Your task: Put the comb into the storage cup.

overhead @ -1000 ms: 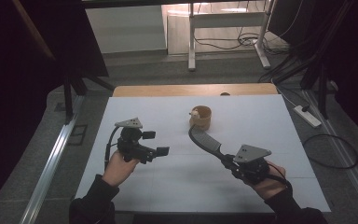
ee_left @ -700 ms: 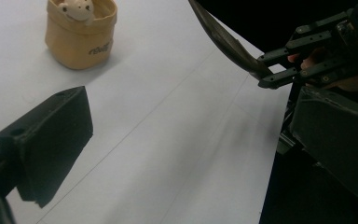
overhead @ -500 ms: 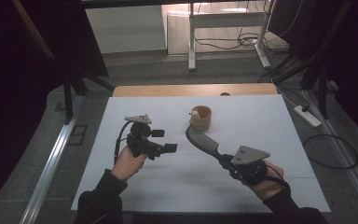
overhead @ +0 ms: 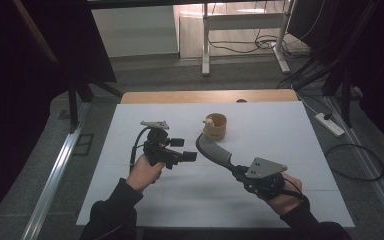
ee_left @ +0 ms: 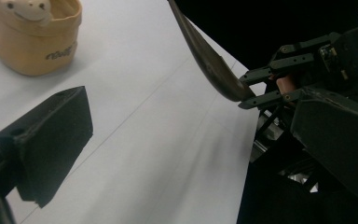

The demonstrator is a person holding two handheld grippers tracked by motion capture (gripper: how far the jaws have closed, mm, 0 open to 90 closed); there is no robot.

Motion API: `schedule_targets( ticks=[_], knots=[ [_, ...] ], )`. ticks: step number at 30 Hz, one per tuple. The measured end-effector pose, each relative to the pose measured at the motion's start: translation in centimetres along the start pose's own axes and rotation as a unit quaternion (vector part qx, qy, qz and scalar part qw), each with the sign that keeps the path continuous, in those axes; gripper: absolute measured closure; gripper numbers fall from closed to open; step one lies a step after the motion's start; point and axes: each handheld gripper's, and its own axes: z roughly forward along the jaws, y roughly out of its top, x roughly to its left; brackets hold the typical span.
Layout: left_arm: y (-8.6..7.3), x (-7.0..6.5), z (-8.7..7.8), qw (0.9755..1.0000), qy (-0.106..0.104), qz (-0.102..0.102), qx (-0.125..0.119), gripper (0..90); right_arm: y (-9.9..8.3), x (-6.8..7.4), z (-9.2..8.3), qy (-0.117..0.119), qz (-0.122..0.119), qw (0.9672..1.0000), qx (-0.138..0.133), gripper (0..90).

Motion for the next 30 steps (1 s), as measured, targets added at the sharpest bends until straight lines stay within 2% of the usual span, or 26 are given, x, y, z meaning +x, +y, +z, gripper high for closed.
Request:
schedule_targets(
  ticks=[13,24,30],
  knots=[
    [0.5,-0.1,1.3,0.9989,-0.041,-0.023,0.005,0.0,0.4,0.4,0.0,-0.004,-0.014,0.9998,-0.01,72.5],
    [0.7,-0.3,2.2,0.996,-0.078,-0.042,0.012,0.0,0.6,0.8,0.1,-0.006,-0.023,0.9996,-0.017,72.5],
    [0.7,-0.4,2.5,0.9943,-0.091,-0.051,0.019,0.0,0.7,0.9,0.1,-0.006,-0.027,0.9995,-0.017,72.5]
  ],
)
